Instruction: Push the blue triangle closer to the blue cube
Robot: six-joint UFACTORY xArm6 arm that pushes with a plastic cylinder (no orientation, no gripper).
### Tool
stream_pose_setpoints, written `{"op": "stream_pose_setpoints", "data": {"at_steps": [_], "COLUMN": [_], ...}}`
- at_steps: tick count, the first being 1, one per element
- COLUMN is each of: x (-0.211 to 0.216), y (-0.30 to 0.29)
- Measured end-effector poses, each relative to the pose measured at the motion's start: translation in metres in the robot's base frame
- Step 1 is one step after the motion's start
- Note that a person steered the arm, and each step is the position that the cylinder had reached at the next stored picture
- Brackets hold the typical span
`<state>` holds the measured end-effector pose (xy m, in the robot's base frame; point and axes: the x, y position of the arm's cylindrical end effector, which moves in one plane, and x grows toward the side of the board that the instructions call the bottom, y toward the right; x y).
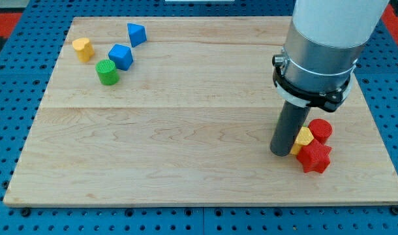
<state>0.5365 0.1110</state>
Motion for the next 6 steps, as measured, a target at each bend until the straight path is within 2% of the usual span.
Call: {"op": "stream_pose_setpoints", "data": {"at_steps": [1,2,3,5,6], "x": [-0.013,-0.102,-0.174,-0.343,-0.328], "y": [-0.080,-0.171,-0.190,-0.182,-0.259]}}
